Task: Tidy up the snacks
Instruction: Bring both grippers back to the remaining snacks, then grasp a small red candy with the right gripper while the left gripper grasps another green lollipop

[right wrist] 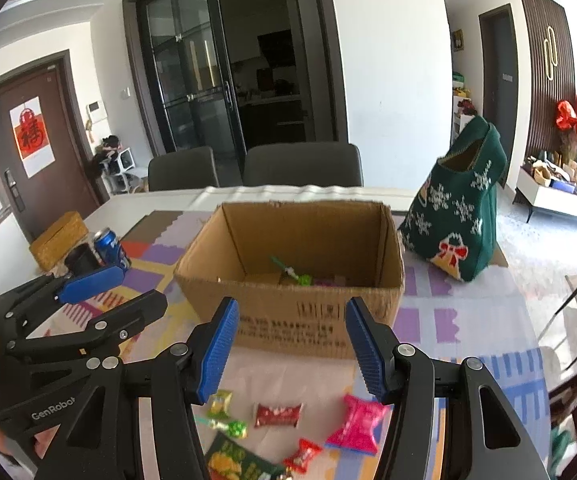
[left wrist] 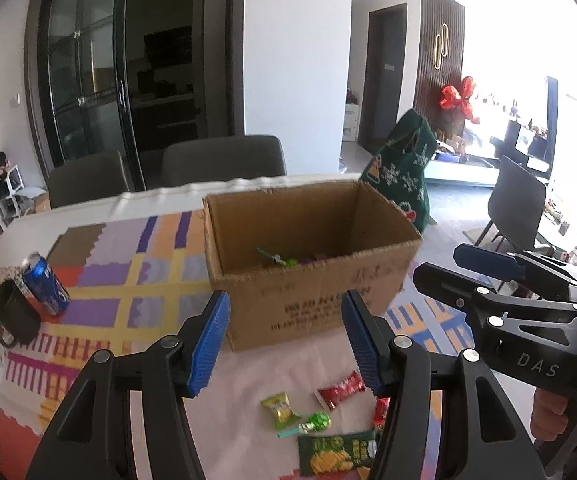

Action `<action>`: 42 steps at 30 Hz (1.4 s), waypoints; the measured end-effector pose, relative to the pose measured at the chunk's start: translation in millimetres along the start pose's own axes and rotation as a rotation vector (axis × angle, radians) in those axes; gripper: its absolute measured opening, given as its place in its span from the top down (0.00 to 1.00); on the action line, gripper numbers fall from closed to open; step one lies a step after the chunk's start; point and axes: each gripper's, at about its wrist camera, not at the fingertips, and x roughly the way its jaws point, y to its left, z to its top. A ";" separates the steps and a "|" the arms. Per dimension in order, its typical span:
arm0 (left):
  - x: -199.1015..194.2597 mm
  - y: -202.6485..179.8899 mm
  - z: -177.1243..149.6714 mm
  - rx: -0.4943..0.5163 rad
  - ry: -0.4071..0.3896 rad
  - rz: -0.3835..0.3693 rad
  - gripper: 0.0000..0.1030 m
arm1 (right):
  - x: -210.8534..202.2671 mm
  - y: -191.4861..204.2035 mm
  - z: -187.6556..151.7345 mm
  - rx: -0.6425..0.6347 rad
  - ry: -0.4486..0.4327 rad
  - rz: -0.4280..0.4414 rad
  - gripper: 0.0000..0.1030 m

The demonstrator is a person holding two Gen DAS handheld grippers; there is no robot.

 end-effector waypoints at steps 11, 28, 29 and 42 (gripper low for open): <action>7.1 -8.6 -42.5 -0.016 0.090 -0.043 0.45 | -2.2 -1.2 -40.6 0.027 0.078 -0.004 0.45; 18.9 -2.0 -108.3 -0.111 0.237 -0.062 0.45 | 13.1 -0.5 -97.5 0.051 0.223 -0.010 0.45; 20.0 -2.2 -110.9 -0.113 0.245 -0.063 0.45 | 14.8 -0.1 -100.6 0.051 0.233 -0.008 0.45; 54.7 4.4 -137.0 -0.168 0.305 -0.111 0.46 | 40.9 -5.8 -130.7 0.099 0.337 -0.016 0.45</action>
